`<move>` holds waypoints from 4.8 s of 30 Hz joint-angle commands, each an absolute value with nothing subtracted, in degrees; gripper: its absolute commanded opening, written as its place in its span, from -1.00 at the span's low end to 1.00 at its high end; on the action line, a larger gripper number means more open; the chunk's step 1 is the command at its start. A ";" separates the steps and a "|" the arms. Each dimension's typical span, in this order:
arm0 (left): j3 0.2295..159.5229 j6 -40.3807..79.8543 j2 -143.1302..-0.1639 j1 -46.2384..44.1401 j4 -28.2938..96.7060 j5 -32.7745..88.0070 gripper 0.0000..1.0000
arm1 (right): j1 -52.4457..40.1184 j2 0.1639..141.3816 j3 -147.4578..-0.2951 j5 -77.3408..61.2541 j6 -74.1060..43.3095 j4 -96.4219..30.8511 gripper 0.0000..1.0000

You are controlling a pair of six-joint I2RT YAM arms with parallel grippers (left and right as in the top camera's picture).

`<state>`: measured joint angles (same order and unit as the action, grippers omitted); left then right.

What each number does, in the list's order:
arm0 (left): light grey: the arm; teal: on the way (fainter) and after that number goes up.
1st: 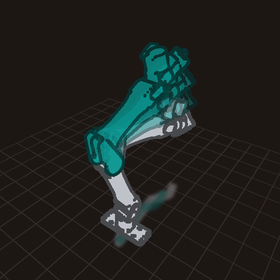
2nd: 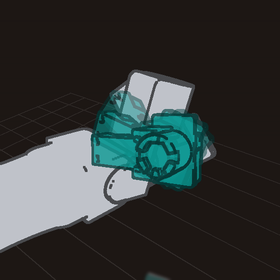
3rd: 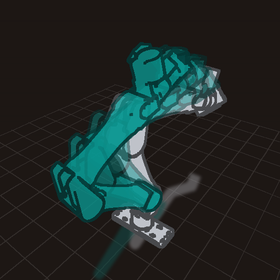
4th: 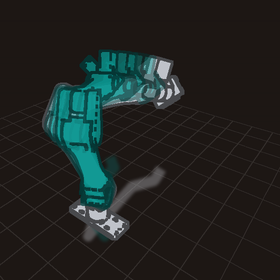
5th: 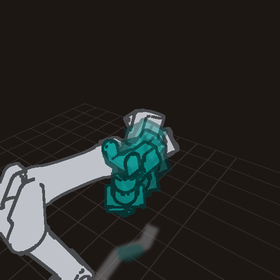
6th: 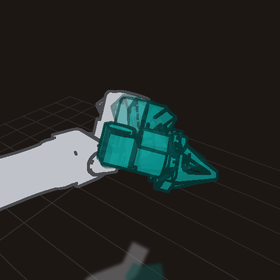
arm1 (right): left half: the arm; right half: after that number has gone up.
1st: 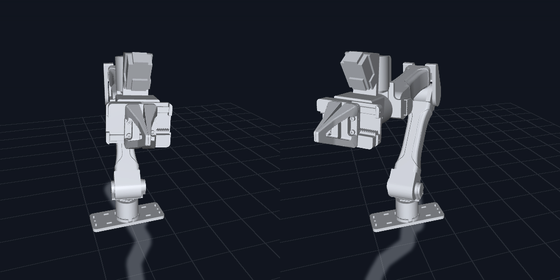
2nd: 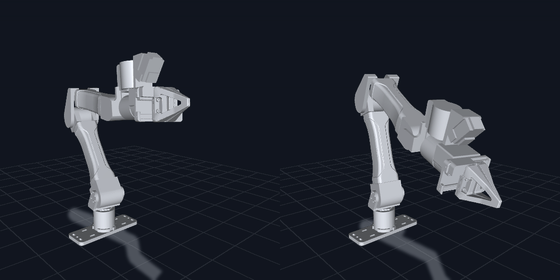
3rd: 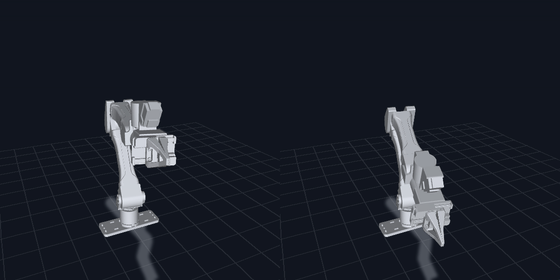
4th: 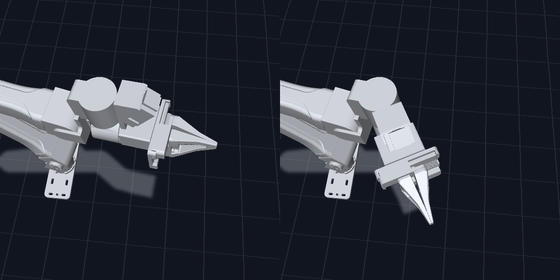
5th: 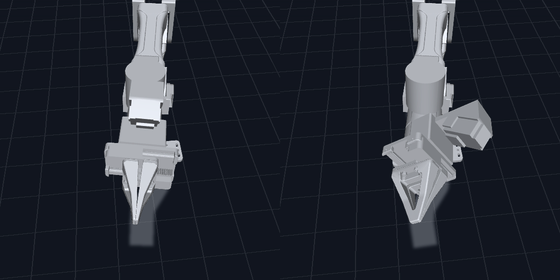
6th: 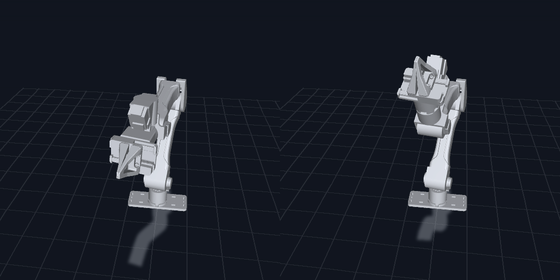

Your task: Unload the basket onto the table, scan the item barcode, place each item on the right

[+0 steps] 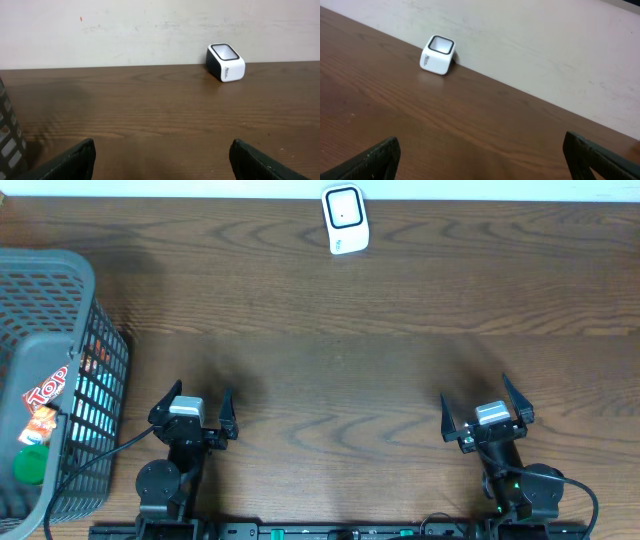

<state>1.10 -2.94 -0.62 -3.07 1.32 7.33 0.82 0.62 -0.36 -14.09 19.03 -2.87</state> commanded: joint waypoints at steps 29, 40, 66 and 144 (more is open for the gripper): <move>15.57 3.16 -5.04 -3.20 10.72 14.83 0.71 | -0.05 1.15 -0.34 -13.80 18.24 -3.20 0.98; 18.15 3.77 -7.79 -3.20 9.78 21.37 0.71 | -0.05 2.28 -0.34 -13.80 18.24 -3.20 0.99; 41.93 4.80 -38.33 -3.20 24.84 20.58 0.71 | -0.05 2.55 -0.34 -13.80 18.24 -3.20 0.99; 69.69 37.82 -77.89 60.10 61.84 0.32 0.72 | -0.05 2.63 -0.34 -13.80 18.22 -3.20 0.98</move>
<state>70.50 37.39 -77.60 59.86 63.02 1.10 0.82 2.59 -0.38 -14.09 19.03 -2.87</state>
